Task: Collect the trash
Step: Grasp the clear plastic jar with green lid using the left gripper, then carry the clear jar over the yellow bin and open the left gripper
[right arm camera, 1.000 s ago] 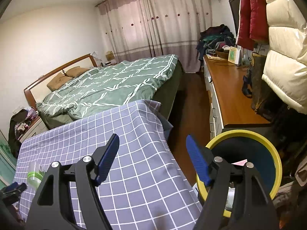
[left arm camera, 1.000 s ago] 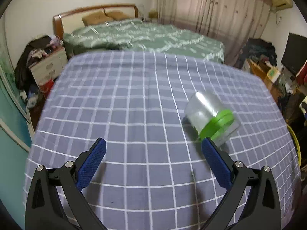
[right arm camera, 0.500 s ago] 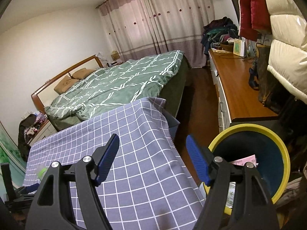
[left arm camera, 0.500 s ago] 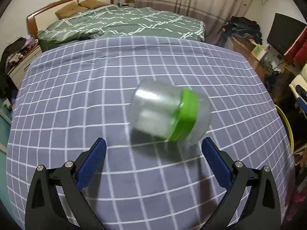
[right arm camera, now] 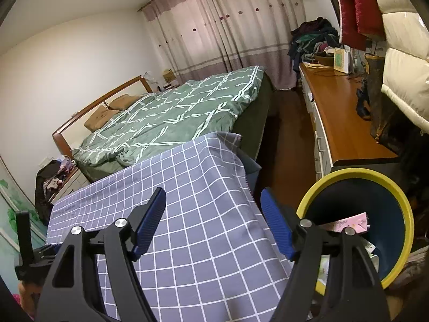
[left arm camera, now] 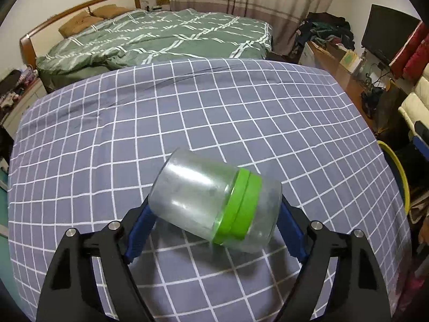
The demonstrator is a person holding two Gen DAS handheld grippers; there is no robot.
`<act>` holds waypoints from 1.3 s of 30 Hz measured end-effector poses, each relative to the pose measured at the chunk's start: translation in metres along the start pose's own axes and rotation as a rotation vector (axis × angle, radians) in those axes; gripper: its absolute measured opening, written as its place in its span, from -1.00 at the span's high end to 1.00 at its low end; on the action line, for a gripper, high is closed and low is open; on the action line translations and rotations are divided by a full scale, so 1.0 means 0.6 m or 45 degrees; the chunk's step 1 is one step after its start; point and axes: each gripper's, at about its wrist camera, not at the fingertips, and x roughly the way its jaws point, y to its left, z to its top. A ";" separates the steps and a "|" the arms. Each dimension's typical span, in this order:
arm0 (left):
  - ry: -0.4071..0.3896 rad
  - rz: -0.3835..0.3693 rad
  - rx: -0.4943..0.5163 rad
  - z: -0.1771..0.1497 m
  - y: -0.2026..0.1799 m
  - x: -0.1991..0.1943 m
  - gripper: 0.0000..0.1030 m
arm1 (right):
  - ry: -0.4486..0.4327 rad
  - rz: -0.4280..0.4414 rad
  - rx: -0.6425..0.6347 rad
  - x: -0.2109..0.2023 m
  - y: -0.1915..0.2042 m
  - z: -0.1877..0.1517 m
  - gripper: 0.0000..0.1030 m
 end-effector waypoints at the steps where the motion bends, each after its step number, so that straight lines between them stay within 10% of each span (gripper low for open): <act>1: 0.005 -0.011 -0.001 0.006 0.001 0.002 -0.57 | 0.002 0.005 -0.003 0.000 0.002 -0.001 -0.34; 17: -0.058 -0.129 0.104 0.004 -0.074 -0.071 -0.56 | -0.090 0.013 0.004 -0.067 -0.021 0.010 -0.35; 39: 0.027 -0.456 0.572 0.040 -0.547 -0.016 -0.56 | -0.212 -0.359 0.144 -0.272 -0.298 -0.063 -0.35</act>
